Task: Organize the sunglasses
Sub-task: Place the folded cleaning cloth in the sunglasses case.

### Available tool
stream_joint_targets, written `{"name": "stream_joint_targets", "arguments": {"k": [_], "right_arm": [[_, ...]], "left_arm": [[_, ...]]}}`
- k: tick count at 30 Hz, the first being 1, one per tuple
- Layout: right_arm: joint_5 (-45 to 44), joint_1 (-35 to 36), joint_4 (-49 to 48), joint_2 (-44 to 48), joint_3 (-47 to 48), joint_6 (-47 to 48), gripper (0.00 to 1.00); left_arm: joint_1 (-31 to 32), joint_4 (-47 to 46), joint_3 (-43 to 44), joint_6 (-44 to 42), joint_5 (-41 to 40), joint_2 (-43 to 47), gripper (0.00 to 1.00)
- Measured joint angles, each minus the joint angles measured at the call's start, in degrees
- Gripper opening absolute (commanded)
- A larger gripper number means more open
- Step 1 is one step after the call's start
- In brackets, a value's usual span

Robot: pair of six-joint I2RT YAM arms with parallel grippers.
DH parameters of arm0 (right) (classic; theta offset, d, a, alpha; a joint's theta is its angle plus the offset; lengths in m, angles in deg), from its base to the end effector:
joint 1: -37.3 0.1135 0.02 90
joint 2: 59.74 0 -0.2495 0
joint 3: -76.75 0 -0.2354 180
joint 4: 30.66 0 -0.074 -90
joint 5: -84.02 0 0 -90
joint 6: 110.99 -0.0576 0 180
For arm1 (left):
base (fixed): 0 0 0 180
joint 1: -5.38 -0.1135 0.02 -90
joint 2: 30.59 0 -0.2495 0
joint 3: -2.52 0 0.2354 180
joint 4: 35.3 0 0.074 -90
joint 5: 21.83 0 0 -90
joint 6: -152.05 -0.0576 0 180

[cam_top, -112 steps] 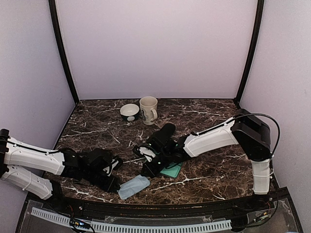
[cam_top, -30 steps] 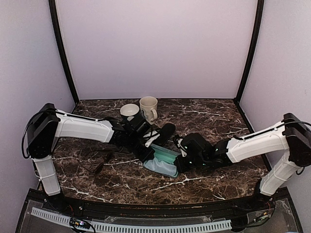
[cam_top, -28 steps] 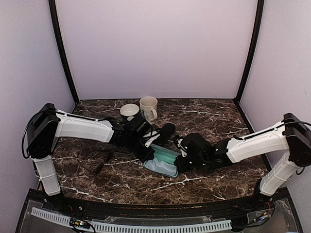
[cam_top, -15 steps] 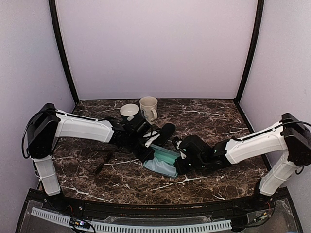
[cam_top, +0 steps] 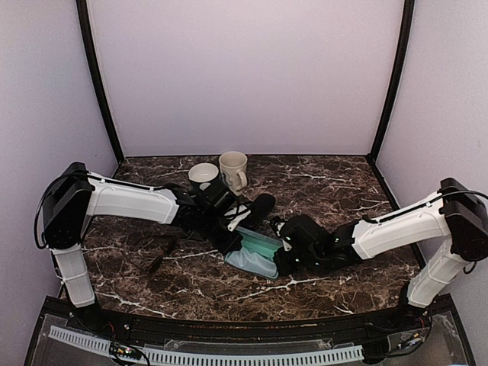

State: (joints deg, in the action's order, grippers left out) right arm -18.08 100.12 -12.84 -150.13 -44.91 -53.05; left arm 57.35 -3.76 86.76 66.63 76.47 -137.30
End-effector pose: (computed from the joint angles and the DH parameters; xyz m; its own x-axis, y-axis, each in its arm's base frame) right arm 0.1502 0.2660 0.1384 -0.7249 -0.2756 -0.6313 -0.4995 0.8414 0.2063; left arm 0.2314 -0.3094 0.1565 -0.5633 0.5920 -0.5764 0.7892 0.5920 -0.1634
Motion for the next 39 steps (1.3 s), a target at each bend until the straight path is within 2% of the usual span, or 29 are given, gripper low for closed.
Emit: {"name": "stream_joint_targets", "arguments": {"k": [39], "right_arm": [[-2.0, 1.4, 0.5, 0.0, 0.0, -0.2, 0.0]], "left_arm": [[0.3, -1.0, 0.0, -2.1, -0.6, 0.0, 0.0]]}}
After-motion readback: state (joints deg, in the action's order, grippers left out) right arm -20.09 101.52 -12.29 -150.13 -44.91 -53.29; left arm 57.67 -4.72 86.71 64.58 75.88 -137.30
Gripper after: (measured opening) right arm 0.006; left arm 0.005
